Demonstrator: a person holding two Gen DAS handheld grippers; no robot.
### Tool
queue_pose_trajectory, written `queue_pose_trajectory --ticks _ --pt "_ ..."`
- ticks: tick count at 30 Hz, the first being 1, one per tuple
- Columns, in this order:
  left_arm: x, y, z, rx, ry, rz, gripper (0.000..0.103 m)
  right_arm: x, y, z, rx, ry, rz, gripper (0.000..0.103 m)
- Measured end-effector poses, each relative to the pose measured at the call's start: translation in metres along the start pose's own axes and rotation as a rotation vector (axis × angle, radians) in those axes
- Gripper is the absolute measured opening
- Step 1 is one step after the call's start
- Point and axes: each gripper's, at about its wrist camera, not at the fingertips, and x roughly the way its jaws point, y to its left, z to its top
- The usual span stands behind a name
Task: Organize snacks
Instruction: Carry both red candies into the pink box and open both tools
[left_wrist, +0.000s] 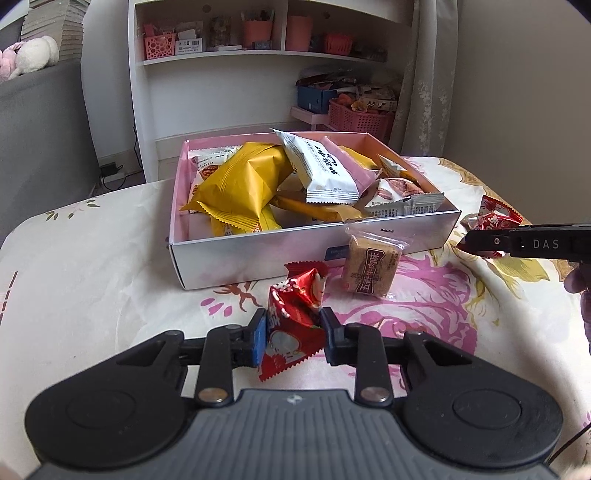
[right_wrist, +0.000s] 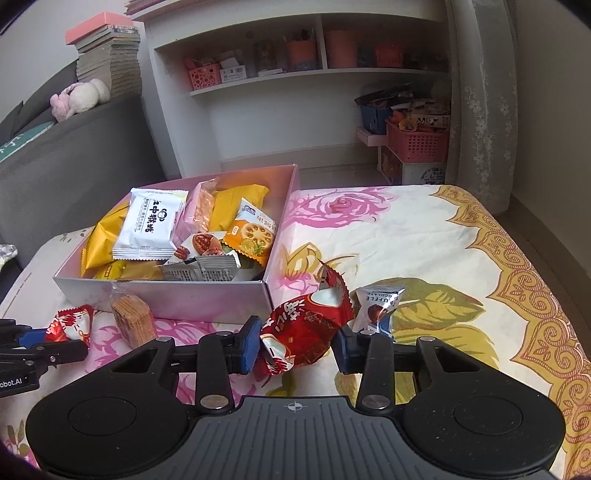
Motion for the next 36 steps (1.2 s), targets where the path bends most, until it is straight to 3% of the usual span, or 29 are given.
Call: queue_pose_trajectory --ticks 19,28,36 --pt "-0.025 0.005 0.028 -0.096 -0.045 0.005 0.027 -0.024 0.008 0.038 0.107 -0.09 0.09 0.039" --pt "-0.007 0.013 0.075 -0.118 -0.044 0.038 0.027 0.001 0.026 0.066 0.147 -0.082 0.162 0.039" --pt "0.026 0.022 0.12 -0.156 -0.023 0.071 0.027 0.026 0.011 0.093 0.227 -0.101 0.239 0.037"
